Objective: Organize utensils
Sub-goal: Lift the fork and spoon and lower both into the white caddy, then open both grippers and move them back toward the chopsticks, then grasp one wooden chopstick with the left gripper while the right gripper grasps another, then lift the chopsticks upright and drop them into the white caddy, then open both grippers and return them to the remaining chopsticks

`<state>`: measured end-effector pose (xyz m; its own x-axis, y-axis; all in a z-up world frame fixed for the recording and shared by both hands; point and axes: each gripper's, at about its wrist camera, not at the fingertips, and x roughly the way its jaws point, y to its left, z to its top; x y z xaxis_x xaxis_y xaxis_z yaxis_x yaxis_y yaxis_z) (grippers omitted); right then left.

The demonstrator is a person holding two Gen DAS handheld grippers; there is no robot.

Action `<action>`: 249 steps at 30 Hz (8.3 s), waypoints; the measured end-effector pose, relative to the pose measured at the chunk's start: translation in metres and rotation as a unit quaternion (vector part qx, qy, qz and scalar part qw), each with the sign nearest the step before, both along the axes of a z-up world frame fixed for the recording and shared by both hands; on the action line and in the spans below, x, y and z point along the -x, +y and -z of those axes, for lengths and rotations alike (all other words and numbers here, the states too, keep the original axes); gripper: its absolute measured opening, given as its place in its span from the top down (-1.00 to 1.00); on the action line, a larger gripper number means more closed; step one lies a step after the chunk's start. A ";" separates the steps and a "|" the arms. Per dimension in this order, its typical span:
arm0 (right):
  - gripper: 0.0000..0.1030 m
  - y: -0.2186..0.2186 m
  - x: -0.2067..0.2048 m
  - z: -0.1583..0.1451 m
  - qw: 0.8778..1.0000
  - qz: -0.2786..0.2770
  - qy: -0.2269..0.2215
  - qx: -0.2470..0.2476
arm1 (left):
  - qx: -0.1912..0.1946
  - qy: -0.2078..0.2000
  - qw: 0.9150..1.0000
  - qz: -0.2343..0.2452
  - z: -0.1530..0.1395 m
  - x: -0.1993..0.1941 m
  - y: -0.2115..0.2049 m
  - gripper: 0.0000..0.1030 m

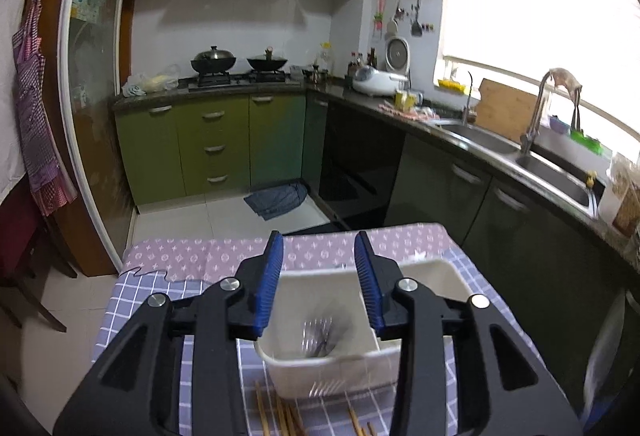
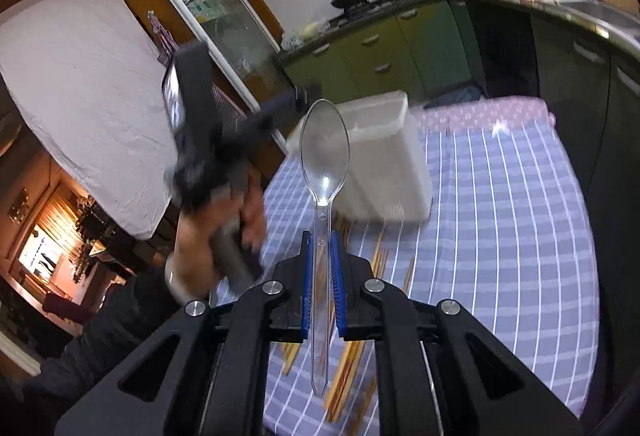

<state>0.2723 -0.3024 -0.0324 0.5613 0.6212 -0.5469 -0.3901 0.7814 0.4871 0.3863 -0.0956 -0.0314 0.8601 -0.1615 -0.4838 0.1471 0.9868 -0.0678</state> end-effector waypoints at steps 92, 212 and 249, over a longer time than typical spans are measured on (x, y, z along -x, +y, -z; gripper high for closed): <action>0.45 0.029 -0.030 0.119 0.964 -0.051 0.148 0.216 | -0.052 0.363 0.930 -0.027 0.130 0.031 0.045 0.87; 0.86 0.041 -0.114 -0.074 0.983 0.113 -0.088 0.119 | -0.061 0.158 0.986 0.010 -0.035 0.114 0.063 0.27; 0.40 -0.035 0.032 0.090 0.992 0.043 0.056 0.103 | -0.085 0.392 0.916 -0.020 0.138 0.033 0.017 0.40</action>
